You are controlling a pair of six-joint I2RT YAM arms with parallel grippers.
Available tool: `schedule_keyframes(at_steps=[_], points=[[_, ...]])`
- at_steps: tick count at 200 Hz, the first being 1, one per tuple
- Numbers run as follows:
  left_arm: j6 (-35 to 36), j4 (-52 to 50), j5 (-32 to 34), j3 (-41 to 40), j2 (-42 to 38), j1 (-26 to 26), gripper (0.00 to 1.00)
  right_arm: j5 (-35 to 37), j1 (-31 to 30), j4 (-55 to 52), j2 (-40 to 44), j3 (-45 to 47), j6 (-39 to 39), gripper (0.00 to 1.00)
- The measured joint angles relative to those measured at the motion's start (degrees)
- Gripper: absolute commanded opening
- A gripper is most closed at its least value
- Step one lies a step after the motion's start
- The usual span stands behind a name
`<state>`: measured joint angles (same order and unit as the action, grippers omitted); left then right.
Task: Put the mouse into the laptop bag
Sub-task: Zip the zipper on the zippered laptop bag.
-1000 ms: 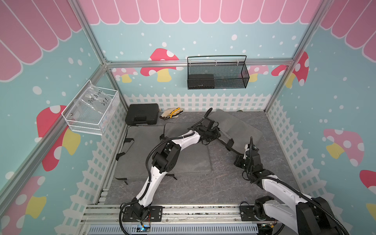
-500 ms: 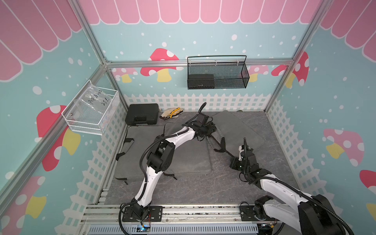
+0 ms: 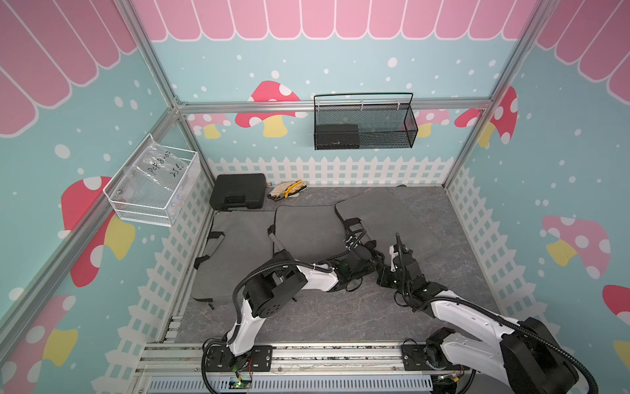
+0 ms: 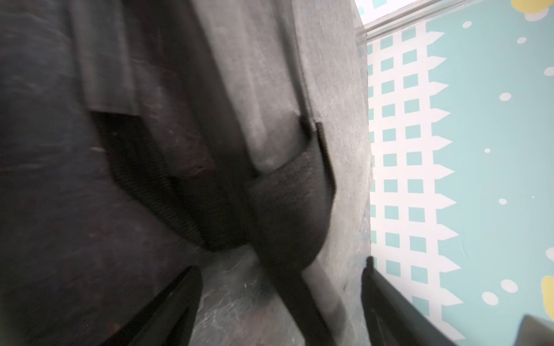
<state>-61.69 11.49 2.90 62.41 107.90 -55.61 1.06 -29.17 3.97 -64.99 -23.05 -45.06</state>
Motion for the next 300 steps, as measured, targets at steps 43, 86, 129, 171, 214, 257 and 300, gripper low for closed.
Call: schedule_keyframes(at_steps=[43, 86, 129, 171, 214, 257, 300], points=[[-5.18, 5.01, 1.36, 4.09, 9.86, -1.25, 0.88, 0.55, -0.07, -0.74, 1.20, 1.40, 0.37, 0.00], [-7.23, 8.31, 1.57, 5.33, 11.93, -0.44, 0.88, 0.81, -0.15, -0.24, 1.99, 1.79, 0.22, 0.00], [-8.44, 13.53, 1.60, 2.23, 11.23, 0.22, 0.88, 1.20, -0.20, -0.07, 1.95, 1.79, 0.15, 0.00], [-9.27, 14.12, -1.88, 6.88, 13.55, 0.85, 0.52, 0.44, -0.20, 0.39, 1.70, 1.79, 0.15, 0.00], [-9.57, 14.38, -7.45, 12.11, 18.60, 3.06, 0.00, 2.54, 0.42, 0.09, 1.20, 1.84, -0.48, 0.00], [-5.75, 10.05, -15.96, 20.06, 22.45, 7.48, 0.00, -0.24, 7.21, 2.95, 0.57, 4.44, -0.79, 0.00], [-2.10, 8.68, -22.29, 20.44, 22.43, 10.78, 0.00, -4.22, 13.11, 4.87, 1.86, 6.82, -0.42, 0.00]])
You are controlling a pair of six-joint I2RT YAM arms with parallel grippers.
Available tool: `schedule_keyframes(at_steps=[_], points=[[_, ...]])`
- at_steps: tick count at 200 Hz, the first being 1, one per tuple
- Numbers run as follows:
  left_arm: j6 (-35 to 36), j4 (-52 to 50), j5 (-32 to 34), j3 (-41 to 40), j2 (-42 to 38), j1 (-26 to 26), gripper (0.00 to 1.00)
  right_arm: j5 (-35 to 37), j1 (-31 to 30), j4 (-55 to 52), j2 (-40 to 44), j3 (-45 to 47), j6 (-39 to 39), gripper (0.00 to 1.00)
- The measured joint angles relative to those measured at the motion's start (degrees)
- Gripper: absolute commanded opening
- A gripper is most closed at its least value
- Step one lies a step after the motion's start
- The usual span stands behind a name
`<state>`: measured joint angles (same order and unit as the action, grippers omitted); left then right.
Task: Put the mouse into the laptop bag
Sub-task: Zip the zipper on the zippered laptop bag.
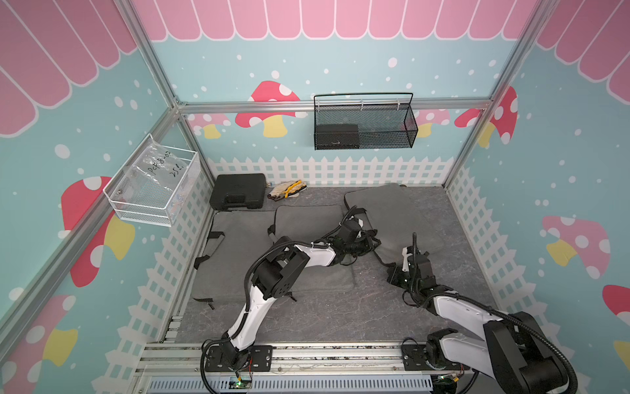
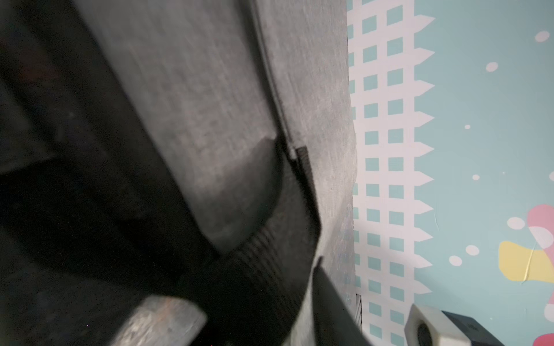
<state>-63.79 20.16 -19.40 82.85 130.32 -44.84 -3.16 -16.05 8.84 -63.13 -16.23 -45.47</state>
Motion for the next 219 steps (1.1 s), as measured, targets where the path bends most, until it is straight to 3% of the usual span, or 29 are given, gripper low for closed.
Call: schedule_keyframes(at_steps=[6, 15, 36, 44, 57, 72, 99, 139, 159, 185, 219], points=[[0.35, -0.07, -0.39, 0.02, 0.00, 0.11, 0.00, -0.46, 0.26, 0.26, -0.15, 0.00, 0.11, 0.00], [0.92, -0.20, -0.72, 0.02, -0.02, 0.24, 0.10, -1.29, 0.46, 1.03, -0.72, 0.00, 0.57, 0.00], [1.86, -0.66, -0.92, -0.13, -0.22, 0.39, 0.50, -2.99, 0.79, 2.86, -3.41, -0.04, 1.77, 0.00], [1.99, -0.72, -0.61, -0.79, -0.66, 0.31, 0.61, -3.41, 0.83, 3.17, -4.74, -0.15, 2.23, 0.00], [1.86, -0.42, 0.42, -2.60, -1.77, -0.13, 0.70, -4.02, 0.96, 3.45, -6.54, -0.52, 2.91, 0.00], [1.36, 0.24, 1.84, -5.11, -3.15, -1.44, 0.72, -4.39, 0.96, 4.04, -7.63, -1.11, 3.45, 0.00], [-0.35, 2.10, 3.23, -8.02, -3.43, -5.84, 0.67, -4.37, 0.50, 4.92, -8.04, -2.56, 3.85, 0.00], [-2.40, 4.39, 4.68, -9.03, -3.43, -7.98, 0.21, -3.58, -1.33, 5.09, -9.66, -3.32, 3.87, 0.00], [-2.38, 4.87, 5.20, -9.62, -3.48, -7.67, 0.09, -2.89, -1.64, 4.90, -9.66, -3.32, 3.80, 0.00], [-1.90, 4.98, 5.88, -10.99, -4.83, -7.41, 0.00, -2.01, -1.51, 4.90, -9.64, -3.10, 3.45, 0.00], [-1.75, 4.59, 5.90, -13.33, -6.93, -7.32, 0.00, -2.75, 0.79, 5.09, -8.50, -1.46, 2.51, 0.00]])
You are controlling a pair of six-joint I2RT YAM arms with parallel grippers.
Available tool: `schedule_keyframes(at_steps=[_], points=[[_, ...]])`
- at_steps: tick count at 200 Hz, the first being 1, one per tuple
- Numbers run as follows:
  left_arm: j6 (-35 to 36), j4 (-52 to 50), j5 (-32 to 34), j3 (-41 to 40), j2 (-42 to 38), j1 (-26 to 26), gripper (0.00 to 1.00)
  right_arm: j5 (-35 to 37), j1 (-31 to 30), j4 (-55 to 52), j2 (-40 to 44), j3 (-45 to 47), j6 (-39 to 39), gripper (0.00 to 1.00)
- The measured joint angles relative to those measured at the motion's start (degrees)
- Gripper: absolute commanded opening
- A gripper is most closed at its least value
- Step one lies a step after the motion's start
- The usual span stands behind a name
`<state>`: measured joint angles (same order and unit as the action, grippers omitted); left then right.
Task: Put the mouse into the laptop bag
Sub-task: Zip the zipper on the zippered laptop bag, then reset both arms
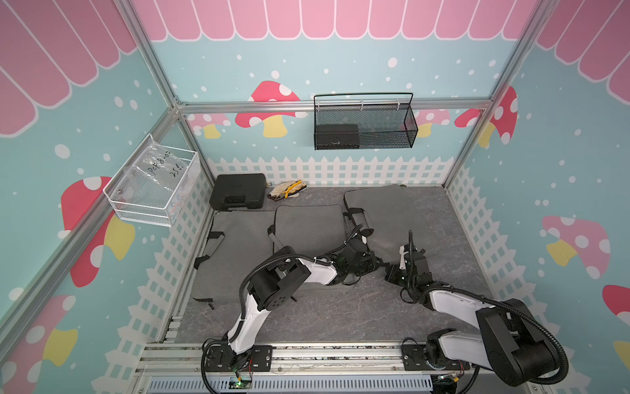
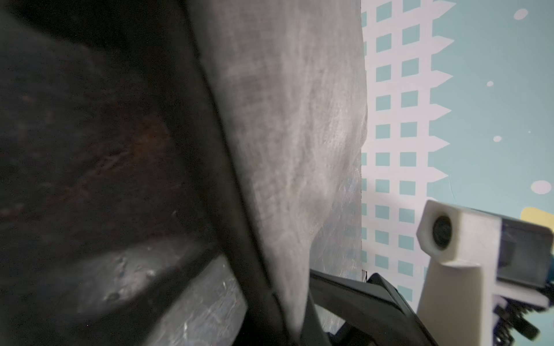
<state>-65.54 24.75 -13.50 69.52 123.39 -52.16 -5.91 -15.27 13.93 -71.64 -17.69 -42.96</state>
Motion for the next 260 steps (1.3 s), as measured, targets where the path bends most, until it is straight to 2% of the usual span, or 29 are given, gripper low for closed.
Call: schedule_keyframes(at_steps=[48, 55, 61, 74, 89, 102, 117, 162, 174, 200, 214, 235, 260], points=[[0.02, 1.36, -0.22, -0.90, -0.87, -0.22, 0.00, -2.73, 1.79, -0.68, 2.51, 0.59, -0.63, 0.00], [0.04, 1.22, -0.20, -1.03, -1.07, -0.22, 0.01, -3.02, 1.79, -0.70, 2.51, 0.59, -0.63, 0.09], [0.09, 1.03, -0.20, -1.07, -1.16, -0.22, 0.07, -3.13, 1.79, -0.70, 2.51, 0.59, -0.70, 0.22], [0.66, -0.15, 0.15, -1.20, -1.60, -0.09, 0.28, -1.53, 2.43, -1.22, 2.56, 0.59, -0.83, 0.50], [1.38, -2.71, 1.09, -1.75, -2.99, 0.37, 0.55, 1.25, 4.09, -2.49, 3.67, 0.59, -1.01, 0.76], [2.25, -4.79, 2.05, -2.43, -5.03, 0.90, 0.71, 2.69, 4.48, -3.80, 6.23, 0.59, -1.22, 0.90], [3.26, -6.62, 3.39, -3.98, -8.81, 1.57, 0.79, 3.39, 4.52, -5.46, 10.12, 0.44, -1.31, 0.97], [7.96, -12.90, 9.79, -13.44, -31.32, 6.60, 0.85, 6.03, 4.85, -10.91, 22.47, -2.16, -1.70, 1.00], [10.03, -16.24, 13.31, -14.91, -38.53, 8.76, 0.93, 8.11, 4.90, -11.26, 25.38, -3.21, -1.44, 1.00], [14.40, -23.71, 21.53, -16.44, -52.61, 14.23, 0.94, 13.77, 5.11, -8.81, 31.30, -3.76, 0.57, 1.00], [17.14, -26.32, 23.41, -17.57, -58.31, 19.32, 0.94, 16.06, 5.16, -5.09, 33.35, -3.08, 3.48, 1.00], [21.31, -28.41, 24.72, -21.81, -64.50, 29.57, 0.96, 20.28, 5.20, 1.57, 33.53, -1.73, 9.51, 1.00], [25.97, -30.23, 27.56, -29.14, -69.22, 41.68, 0.96, 24.83, 5.77, 11.17, 25.97, -0.20, 18.43, 1.00]])
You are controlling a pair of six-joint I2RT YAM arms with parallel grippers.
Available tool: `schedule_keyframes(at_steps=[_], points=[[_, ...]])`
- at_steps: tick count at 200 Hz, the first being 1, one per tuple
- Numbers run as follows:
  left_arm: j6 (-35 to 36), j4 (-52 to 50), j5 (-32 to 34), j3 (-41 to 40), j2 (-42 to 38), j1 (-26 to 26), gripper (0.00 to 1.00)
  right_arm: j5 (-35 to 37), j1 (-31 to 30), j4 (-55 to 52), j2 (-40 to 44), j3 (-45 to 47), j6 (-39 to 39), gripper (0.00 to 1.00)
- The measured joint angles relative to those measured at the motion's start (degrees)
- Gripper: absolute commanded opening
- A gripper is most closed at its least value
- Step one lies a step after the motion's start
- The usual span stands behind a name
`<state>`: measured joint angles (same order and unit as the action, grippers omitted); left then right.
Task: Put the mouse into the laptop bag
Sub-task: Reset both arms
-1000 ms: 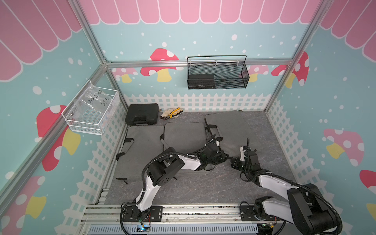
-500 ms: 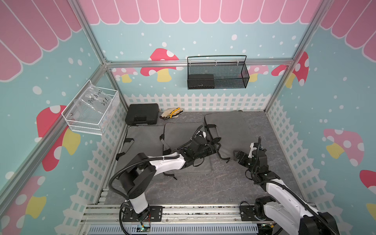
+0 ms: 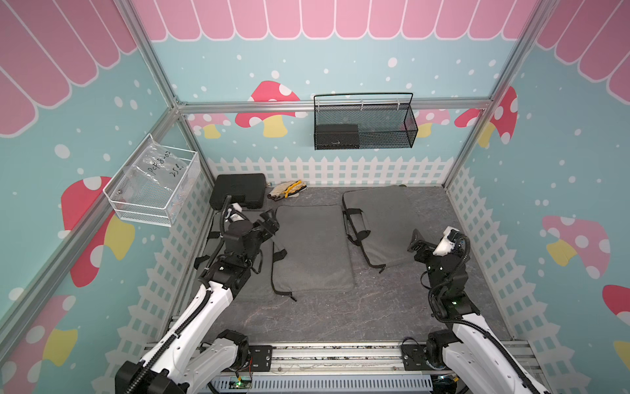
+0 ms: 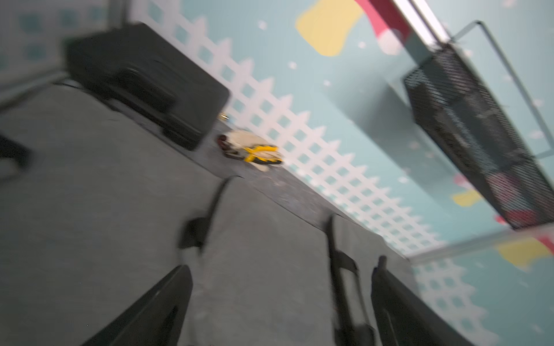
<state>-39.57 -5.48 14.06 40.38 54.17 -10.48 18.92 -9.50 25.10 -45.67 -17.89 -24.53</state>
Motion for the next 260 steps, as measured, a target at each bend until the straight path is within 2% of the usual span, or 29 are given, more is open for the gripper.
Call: schedule_keyframes(at_steps=[18, 29, 55, 77, 95, 111, 136, 172, 215, 260], points=[[3.82, -0.74, 4.76, -4.66, -2.82, 5.11, 0.96, 0.50, 0.85, 4.74, -8.00, 0.57, 4.31, 1.00], [5.97, 1.05, 7.78, -7.98, -4.72, 5.66, 0.96, -0.33, 1.25, 7.69, -12.17, 0.85, 6.67, 1.00], [13.97, 13.25, 14.23, -19.26, -6.05, 5.73, 0.96, 0.70, 1.64, 13.42, -21.79, -0.85, 11.89, 0.99], [19.39, 22.40, 18.32, -24.74, 1.66, 5.77, 0.99, 2.64, 3.43, 19.67, -29.53, -1.25, 15.17, 0.99], [23.21, 29.94, 19.15, -24.65, 11.41, 5.86, 0.99, 3.56, 4.92, 30.42, -36.26, 1.55, 17.66, 0.97], [26.43, 35.45, 19.34, -23.32, 18.51, 5.51, 0.99, 2.23, 5.88, 32.61, -39.50, 2.93, 19.21, 0.97], [29.05, 47.04, 18.45, -23.23, 24.28, 5.40, 1.00, -3.04, 8.44, 39.56, -40.26, 4.46, 19.93, 0.98], [32.85, 59.01, 10.58, -23.08, 33.42, 5.97, 0.99, -7.93, 10.58, 47.95, -41.09, 8.41, 20.31, 0.99], [33.81, 57.99, 9.22, -19.69, 34.12, 5.95, 0.99, -9.14, 10.54, 52.00, -41.16, 9.14, 20.70, 1.00], [34.07, 57.99, 9.05, -19.34, 34.12, 5.90, 0.99, -12.04, 10.51, 50.56, -41.27, 7.48, 21.86, 1.00]])
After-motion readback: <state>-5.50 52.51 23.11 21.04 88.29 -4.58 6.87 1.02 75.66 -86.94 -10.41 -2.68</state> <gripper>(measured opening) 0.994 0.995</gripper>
